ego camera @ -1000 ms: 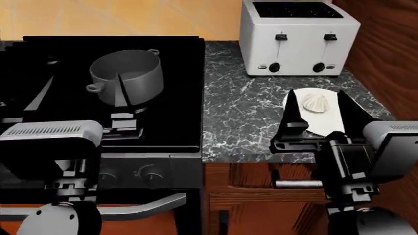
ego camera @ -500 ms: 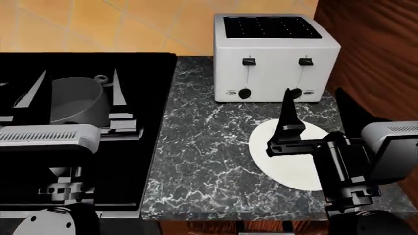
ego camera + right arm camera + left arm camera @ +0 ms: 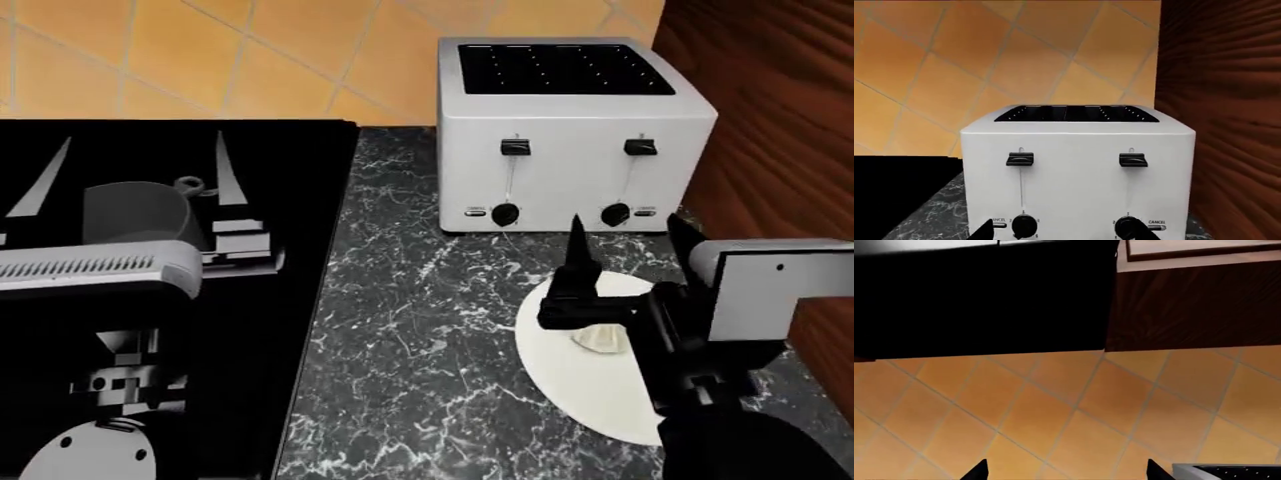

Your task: Frozen meat rests on a plate on the counter. Retrieve the meat and place it in a pot on a burner. Then turn the burner on.

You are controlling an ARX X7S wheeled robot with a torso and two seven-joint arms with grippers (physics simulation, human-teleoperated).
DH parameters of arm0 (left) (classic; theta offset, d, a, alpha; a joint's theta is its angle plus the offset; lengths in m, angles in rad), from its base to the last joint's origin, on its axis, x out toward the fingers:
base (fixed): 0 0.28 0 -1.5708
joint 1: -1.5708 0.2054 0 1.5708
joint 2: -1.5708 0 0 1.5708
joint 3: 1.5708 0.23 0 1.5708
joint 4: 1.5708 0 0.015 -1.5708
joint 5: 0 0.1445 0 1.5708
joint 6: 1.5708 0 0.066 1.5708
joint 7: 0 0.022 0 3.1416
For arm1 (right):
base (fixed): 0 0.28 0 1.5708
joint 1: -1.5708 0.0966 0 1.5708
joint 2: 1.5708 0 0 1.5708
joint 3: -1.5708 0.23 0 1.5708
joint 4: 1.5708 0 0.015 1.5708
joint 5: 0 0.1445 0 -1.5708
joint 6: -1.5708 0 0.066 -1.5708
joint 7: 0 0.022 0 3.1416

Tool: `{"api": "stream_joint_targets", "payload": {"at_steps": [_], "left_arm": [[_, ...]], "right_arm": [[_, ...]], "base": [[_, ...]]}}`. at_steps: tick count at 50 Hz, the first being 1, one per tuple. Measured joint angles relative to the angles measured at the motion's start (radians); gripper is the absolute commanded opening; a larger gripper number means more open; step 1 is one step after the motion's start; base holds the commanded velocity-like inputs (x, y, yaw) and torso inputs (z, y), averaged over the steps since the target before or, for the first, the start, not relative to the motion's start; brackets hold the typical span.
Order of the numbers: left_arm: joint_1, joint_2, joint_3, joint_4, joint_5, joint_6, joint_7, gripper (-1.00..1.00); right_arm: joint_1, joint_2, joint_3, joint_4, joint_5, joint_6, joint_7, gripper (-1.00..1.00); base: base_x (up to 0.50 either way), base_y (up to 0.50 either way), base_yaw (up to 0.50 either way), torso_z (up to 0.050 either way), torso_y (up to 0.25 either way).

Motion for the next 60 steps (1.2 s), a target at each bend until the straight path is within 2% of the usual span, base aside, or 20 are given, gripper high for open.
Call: {"api": "stream_joint_targets", "payload": {"at_steps": [13,25,60], "left_arm": [[-0.004,-0.008,0.003,0.011,-0.008,-0.02,-0.019,1.0],[-0.008,-0.017,0.006,0.017,-0.014,-0.032,-0.038,1.0],[-0.013,-0.04,0.022,0.01,-0.027,-0.04,-0.069,1.0]], "right_arm": [[0.029,-0.003,0.04,-0.003,0.062,0.185,0.041,1.0],[0.036,-0.014,0.071,0.019,0.118,0.259,0.034,1.0],[0.023,-0.016,0.079,0.145,0.142,0.248,0.027,1.0]], "base": [[0.0,0.0,0.0,0.0,0.0],[0.0,0.0,0.0,0.0,0.0],[0.0,0.0,0.0,0.0,0.0]]}}
